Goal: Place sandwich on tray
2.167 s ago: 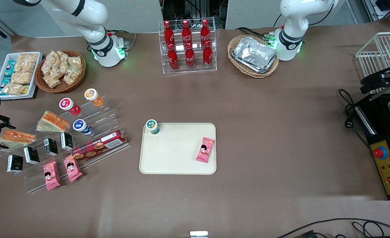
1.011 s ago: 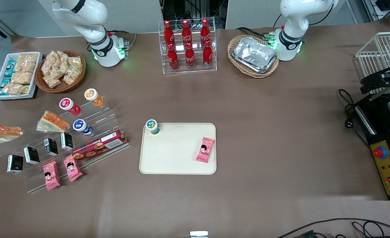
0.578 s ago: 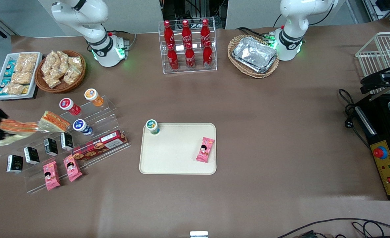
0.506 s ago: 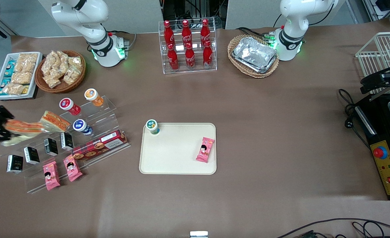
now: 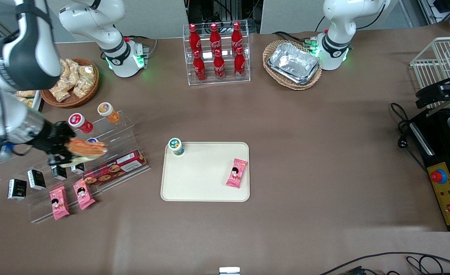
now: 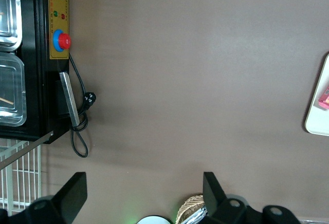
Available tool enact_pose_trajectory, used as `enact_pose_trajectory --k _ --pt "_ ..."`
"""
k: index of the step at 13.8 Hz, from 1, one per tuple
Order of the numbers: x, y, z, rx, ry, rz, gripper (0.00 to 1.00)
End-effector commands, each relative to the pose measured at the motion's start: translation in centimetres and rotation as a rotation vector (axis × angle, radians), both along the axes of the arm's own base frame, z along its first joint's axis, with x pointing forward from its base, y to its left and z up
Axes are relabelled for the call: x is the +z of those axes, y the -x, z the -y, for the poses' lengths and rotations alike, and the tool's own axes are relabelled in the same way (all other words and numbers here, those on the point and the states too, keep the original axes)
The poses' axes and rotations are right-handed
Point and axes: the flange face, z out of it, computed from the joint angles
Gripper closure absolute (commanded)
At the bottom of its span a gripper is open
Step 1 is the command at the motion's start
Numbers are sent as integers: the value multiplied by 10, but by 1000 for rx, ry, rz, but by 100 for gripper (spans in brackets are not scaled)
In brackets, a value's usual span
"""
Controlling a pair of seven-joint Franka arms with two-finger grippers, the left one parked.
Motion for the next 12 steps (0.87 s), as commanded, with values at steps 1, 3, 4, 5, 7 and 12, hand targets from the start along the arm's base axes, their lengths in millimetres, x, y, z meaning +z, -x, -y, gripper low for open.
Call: enact_pose_trajectory --k 1,3,4,5,7,12 --pt "-2 3 -54 -53 -7 -26 82" --pt "-16 2 -88 -101 7 -46 81" --pt "-19 0 -102 -124 4 -39 81" --pt "-26 -2 -121 -134 8 -33 81" --pt "-41 -3 -158 -166 13 -20 81" --pt "-94 -12 -242 -216 26 21 81"
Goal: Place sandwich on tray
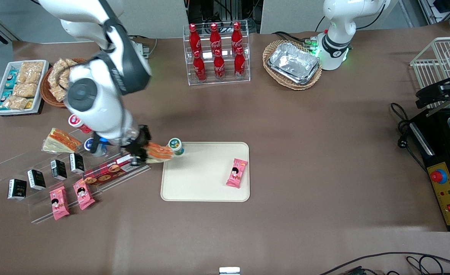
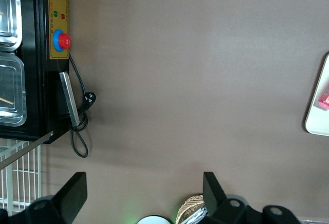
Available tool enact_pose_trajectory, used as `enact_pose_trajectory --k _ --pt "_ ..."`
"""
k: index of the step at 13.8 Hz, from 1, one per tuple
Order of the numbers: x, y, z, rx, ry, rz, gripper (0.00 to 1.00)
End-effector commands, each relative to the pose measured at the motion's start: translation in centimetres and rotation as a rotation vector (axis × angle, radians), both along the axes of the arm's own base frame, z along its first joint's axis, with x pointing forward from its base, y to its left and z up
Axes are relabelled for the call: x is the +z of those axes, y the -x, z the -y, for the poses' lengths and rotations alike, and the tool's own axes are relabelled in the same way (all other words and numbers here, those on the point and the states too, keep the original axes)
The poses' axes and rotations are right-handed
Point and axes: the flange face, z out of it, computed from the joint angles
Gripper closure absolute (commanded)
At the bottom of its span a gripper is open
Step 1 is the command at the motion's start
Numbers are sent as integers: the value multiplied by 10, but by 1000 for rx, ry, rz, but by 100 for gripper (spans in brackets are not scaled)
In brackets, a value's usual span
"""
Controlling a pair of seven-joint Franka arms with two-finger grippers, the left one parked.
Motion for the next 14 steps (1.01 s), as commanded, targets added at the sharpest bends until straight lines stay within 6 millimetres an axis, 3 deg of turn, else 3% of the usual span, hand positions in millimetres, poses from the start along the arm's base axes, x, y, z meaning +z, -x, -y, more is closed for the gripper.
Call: enact_pose_trajectory --k 1,7,11,14 --pt "-35 -19 -48 -65 -14 39 81" --pt "-110 -29 -111 -118 -45 120 81" --pt "-153 -28 -134 -145 -62 181 81" --pt "-183 -29 -139 -137 -57 200 81"
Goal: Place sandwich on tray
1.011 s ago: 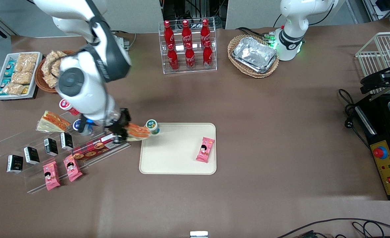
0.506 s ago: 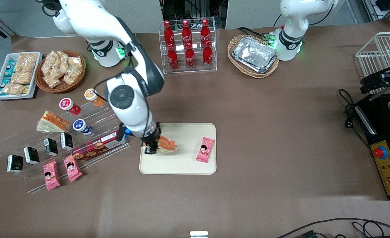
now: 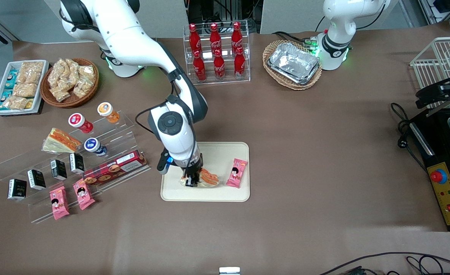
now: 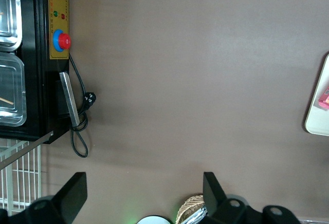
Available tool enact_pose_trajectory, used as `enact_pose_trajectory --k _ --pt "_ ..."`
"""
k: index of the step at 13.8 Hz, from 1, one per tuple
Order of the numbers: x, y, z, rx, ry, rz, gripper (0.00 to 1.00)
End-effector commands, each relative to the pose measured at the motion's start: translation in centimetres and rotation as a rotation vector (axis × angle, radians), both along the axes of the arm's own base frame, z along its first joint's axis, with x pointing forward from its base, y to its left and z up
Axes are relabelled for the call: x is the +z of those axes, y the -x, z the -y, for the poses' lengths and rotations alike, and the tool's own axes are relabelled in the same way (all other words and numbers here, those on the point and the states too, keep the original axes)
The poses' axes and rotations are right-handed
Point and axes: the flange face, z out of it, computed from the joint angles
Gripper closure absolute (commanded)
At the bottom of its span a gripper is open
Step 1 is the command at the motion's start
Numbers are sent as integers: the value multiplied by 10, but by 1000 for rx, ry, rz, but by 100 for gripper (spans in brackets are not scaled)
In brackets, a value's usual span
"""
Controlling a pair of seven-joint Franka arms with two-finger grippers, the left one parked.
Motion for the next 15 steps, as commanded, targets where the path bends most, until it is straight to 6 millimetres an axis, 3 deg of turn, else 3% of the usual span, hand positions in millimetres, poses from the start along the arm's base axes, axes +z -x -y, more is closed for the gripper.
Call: enact_pose_trajectory --k 1,4,7,15 --pt "-28 -7 -11 -7 -10 33 81" --pt "-56 -7 -12 47 13 51 80" --pt "-67 -10 -7 134 33 69 80" --pt "-92 -19 5 127 41 100 73"
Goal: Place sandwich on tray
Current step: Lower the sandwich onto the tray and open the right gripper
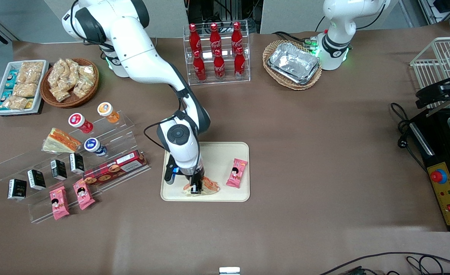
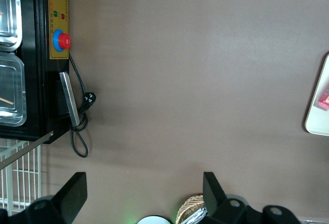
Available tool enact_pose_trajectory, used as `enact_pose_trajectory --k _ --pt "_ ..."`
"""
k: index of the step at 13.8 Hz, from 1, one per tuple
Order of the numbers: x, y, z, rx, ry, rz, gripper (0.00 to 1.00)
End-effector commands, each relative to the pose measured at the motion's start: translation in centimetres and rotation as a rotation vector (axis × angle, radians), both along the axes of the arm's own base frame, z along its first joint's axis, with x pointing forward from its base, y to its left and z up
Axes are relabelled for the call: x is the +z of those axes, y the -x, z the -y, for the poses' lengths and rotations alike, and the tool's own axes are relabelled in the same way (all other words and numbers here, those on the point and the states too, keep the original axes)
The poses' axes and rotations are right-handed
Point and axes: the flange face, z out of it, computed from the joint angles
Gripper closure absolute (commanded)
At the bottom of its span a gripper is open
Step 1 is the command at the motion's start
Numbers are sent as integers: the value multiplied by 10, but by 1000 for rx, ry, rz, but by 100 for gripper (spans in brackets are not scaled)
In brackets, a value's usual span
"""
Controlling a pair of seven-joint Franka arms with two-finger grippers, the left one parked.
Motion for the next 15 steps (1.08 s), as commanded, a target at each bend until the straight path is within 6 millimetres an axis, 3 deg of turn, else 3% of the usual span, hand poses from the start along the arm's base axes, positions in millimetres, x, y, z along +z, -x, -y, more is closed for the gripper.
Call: enact_pose_trajectory --k 1,3,4,5,8,10,13,15 --pt "-13 -10 2 4 -13 33 71" --pt "-14 -11 4 -1 -13 32 48" --pt "-14 -17 14 -18 -16 32 20" --pt "-14 -22 21 -33 -19 30 0" --pt "-4 -22 18 -33 -29 38 0" --pt "17 -21 12 -33 -50 51 0" --pt "65 -16 11 -26 -57 13 0" --pt "108 -11 14 30 -52 -13 0"
